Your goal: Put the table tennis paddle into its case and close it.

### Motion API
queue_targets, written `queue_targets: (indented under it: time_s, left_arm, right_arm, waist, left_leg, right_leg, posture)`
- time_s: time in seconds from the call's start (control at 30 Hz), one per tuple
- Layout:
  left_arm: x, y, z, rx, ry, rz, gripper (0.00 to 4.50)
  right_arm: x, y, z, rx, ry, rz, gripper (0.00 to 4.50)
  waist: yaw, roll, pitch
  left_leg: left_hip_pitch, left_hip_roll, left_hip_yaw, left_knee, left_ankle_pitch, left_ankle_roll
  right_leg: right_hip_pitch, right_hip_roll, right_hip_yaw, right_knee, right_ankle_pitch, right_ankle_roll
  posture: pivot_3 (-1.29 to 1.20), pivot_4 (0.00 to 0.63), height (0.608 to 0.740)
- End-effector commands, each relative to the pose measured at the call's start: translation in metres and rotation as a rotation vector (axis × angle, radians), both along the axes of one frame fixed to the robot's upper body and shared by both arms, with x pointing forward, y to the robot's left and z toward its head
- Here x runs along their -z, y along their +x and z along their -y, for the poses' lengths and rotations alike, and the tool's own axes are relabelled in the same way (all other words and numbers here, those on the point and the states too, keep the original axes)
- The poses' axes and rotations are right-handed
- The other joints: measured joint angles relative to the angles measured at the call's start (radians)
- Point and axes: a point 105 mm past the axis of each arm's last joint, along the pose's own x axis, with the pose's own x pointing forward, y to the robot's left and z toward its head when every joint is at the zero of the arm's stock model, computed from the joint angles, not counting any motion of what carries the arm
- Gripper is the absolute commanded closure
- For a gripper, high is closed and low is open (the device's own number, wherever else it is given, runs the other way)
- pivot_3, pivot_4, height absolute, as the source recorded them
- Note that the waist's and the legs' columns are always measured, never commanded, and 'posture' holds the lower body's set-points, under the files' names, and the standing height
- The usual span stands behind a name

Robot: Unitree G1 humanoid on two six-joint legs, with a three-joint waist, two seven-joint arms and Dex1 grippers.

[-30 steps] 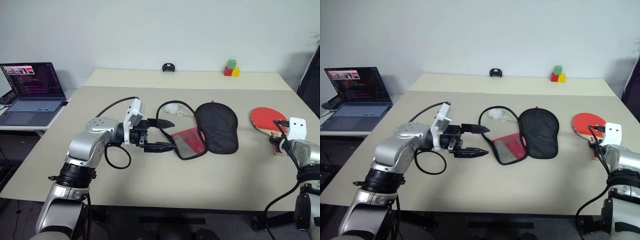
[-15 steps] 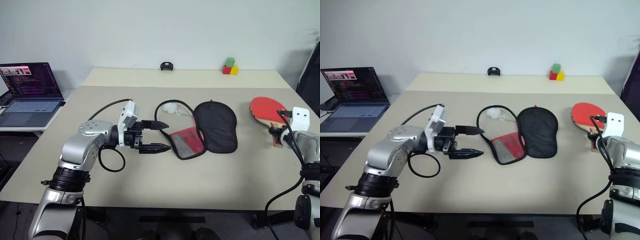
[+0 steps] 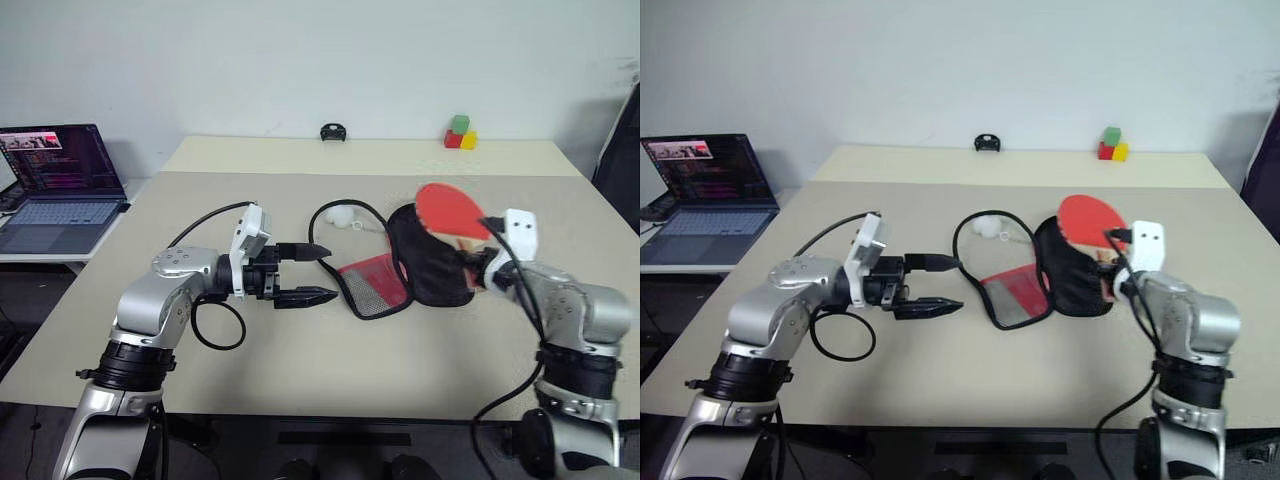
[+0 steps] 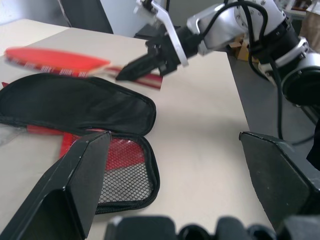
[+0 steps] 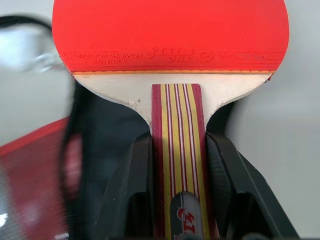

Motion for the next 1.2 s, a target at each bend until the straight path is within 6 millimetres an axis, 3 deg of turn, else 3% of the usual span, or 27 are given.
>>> queue_targets:
  time_s: [0.03,0.37,0.83,1.03,1.13,1.2]
  left_arm:
    - [-0.014,-0.004,0.000,0.011,-0.017,0.052,0.00]
    - [-0.013,-0.006,-0.003,-0.008,-0.016,0.052,0.00]
    - [-0.013,-0.006,-0.001,-0.010,-0.019,0.054,0.00]
    - [-0.013,-0.006,-0.002,-0.014,-0.019,0.054,0.00]
    - [-0.012,-0.005,-0.002,-0.018,-0.021,0.052,0.00]
    - [-0.012,-0.005,-0.003,-0.021,-0.023,0.051,0.00]
  right_arm:
    - [-0.021,0.005,-0.005,0.010,-0.014,0.090,3.43]
    - [0.007,0.016,-0.001,0.026,-0.066,0.045,3.43]
    - [0.016,0.024,-0.021,0.001,-0.062,0.037,3.43]
    - [0.013,0.022,-0.020,0.009,-0.081,0.059,1.59]
    - [0.012,0.020,-0.019,0.013,-0.092,0.071,0.46]
    - [0.009,0.019,-0.018,0.007,-0.119,0.090,0.03]
  waist:
    - [0.001,0.000,0.000]
    - [-0.001,0.000,0.000]
    - [-0.002,0.000,0.000]
    - [-0.002,0.000,0.000]
    - [-0.002,0.000,0.000]
    - [-0.002,0.000,0.000]
  left_leg:
    - [0.000,0.000,0.000,0.000,0.000,0.000]
    - [0.001,0.000,0.000,-0.002,0.000,0.000]
    - [0.001,0.000,0.002,-0.005,0.002,-0.001]
    - [0.001,0.000,0.002,-0.006,0.002,-0.002]
    - [0.001,0.000,0.002,-0.006,0.002,-0.002]
    - [0.001,0.000,0.002,-0.006,0.002,-0.002]
  right_leg:
    - [0.000,0.000,0.000,0.000,0.000,0.000]
    - [-0.001,0.000,0.000,0.000,0.000,0.000]
    - [-0.002,0.000,0.000,0.000,0.000,0.000]
    - [-0.003,0.000,0.000,0.000,0.000,0.000]
    - [-0.003,0.000,0.000,0.000,0.000,0.000]
    - [-0.003,0.000,0.000,0.000,0.000,0.000]
  posture:
    - [0.00,0.150,0.740]
    - [0.00,0.150,0.740]
    - [0.00,0.150,0.740]
    - [0.00,0.150,0.740]
    - [0.00,0.150,0.740]
    - [0.00,0.150,0.740]
